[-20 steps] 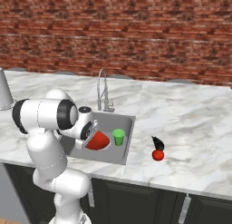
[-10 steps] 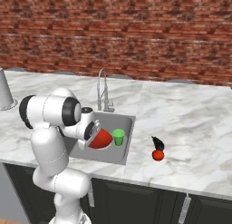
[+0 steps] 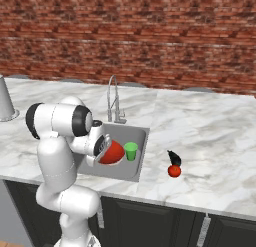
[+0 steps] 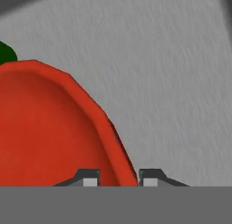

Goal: Remove the tomato and eggplant from the sink. Then move the bowl and cup from the counter to the sink for washing.

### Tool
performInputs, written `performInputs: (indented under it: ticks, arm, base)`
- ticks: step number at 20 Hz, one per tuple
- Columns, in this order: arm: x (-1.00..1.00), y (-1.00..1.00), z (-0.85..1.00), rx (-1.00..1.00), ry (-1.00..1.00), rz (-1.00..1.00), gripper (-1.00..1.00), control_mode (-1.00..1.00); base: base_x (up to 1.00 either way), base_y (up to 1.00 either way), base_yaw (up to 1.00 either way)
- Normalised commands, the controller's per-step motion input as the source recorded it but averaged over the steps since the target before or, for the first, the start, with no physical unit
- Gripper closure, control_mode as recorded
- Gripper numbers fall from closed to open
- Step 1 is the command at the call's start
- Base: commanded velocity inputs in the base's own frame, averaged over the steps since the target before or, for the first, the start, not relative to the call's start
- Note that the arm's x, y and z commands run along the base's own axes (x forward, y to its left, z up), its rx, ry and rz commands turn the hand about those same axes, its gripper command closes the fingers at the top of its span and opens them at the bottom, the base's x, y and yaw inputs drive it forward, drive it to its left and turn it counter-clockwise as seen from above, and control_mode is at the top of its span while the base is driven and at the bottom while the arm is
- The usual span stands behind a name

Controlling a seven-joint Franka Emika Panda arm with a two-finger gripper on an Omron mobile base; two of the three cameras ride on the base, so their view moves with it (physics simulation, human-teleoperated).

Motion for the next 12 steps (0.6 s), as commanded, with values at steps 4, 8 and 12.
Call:
performInputs:
  ticks: [4,8,12]
  arm:
    - [0.04,0.00,-0.14,0.00,0.00,0.00,1.00,-1.00]
    - [0.01,0.02,-0.09,0.00,0.00,0.03,1.00,-1.00]
    - [0.01,0.06,-0.12,0.00,0.01,0.02,1.00,-1.00]
  base:
    - [0.00,0.00,0.00]
    - [0.00,0.00,0.00]
    - [0.00,0.00,0.00]
